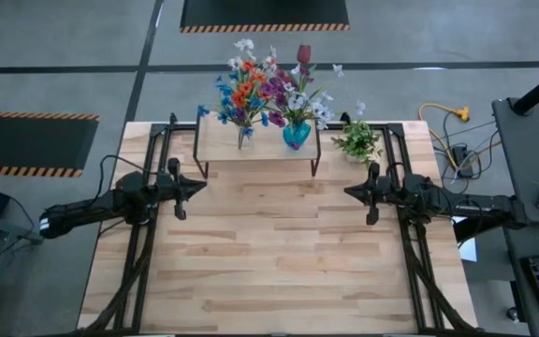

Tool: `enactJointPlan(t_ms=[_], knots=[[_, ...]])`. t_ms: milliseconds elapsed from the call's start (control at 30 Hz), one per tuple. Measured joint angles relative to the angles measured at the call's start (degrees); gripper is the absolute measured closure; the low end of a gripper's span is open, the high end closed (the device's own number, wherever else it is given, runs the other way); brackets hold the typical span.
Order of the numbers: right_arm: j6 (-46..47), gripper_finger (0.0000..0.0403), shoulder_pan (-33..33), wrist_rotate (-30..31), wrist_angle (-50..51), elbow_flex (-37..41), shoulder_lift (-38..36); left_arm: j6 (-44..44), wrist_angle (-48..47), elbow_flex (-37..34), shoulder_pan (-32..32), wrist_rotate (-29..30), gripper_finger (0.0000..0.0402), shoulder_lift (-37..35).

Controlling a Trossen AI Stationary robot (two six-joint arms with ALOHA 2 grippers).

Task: Pick and place flowers into a vace then onto a shelf
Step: Return to Home Position

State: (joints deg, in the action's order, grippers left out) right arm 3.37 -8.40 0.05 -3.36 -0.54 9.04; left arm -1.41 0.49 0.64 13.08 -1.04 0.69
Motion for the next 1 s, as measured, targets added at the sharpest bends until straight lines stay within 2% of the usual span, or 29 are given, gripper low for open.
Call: enactJointPlan(t_ms=[200,1000], knots=[[-3.7,0.0394,0.0,0.0,-0.3,0.0,0.1,0.0,-0.1,0.0,0.0,0.0,0.0402,0.4],[-3.4,0.0394,0.0,0.1,-0.3,0.0,0.1,2.0,-0.3,0.0,0.0,-0.2,0.0401,0.8]])
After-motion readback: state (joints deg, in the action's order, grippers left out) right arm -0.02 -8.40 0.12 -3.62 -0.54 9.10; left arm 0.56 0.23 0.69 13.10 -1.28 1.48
